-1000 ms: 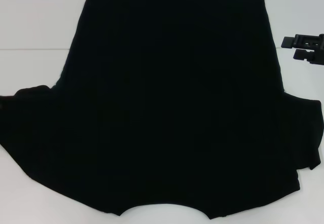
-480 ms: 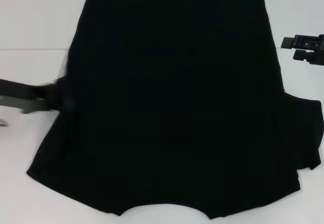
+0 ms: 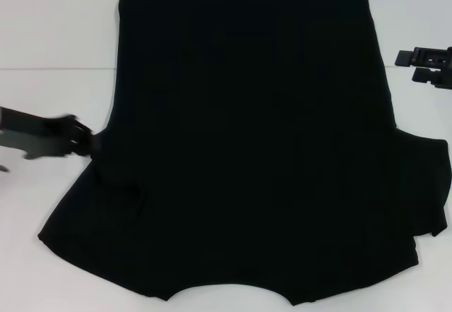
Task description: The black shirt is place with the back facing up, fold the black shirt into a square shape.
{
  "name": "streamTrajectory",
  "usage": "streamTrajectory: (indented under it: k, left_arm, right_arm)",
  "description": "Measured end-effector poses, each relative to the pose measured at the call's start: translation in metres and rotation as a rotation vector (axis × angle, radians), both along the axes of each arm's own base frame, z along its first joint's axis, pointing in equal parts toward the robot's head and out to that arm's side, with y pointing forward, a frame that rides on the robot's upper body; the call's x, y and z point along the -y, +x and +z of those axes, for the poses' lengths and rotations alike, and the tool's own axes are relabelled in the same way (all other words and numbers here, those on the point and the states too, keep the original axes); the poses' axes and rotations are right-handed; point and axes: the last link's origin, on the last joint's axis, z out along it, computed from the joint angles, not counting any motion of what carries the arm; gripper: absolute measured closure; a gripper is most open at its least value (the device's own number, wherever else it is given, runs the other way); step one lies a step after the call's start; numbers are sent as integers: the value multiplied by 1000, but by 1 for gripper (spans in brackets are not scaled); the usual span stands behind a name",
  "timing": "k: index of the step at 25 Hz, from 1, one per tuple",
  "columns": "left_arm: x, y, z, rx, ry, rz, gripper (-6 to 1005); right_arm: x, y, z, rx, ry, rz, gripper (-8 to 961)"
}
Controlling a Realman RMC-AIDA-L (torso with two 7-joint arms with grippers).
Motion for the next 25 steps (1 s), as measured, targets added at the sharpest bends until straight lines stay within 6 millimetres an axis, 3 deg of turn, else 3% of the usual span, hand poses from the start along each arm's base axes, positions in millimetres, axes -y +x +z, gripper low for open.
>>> streamTrajectory:
  k: [3, 7, 10, 12, 22, 25]
  left_arm:
    - [9, -11, 18, 100, 98, -9, 795]
    - [30, -12, 34, 263, 175, -211, 658]
    - [50, -8, 33, 295, 181, -460, 521]
    - [55, -10, 28, 277, 181, -519, 454]
    - [51, -10, 18, 281, 185, -501, 234]
    - [49, -9, 17, 286, 192, -500, 51]
  right_arm:
    - [0, 1, 0, 1, 0, -1, 238]
    - [3, 2, 0, 14, -18, 13, 238]
    - [7, 3, -1, 61, -53, 43, 238]
    - [10, 5, 0, 97, -87, 39, 238]
    - [44, 32, 9, 160, -291, -169, 295]
    - [54, 40, 8, 173, -336, -203, 363]
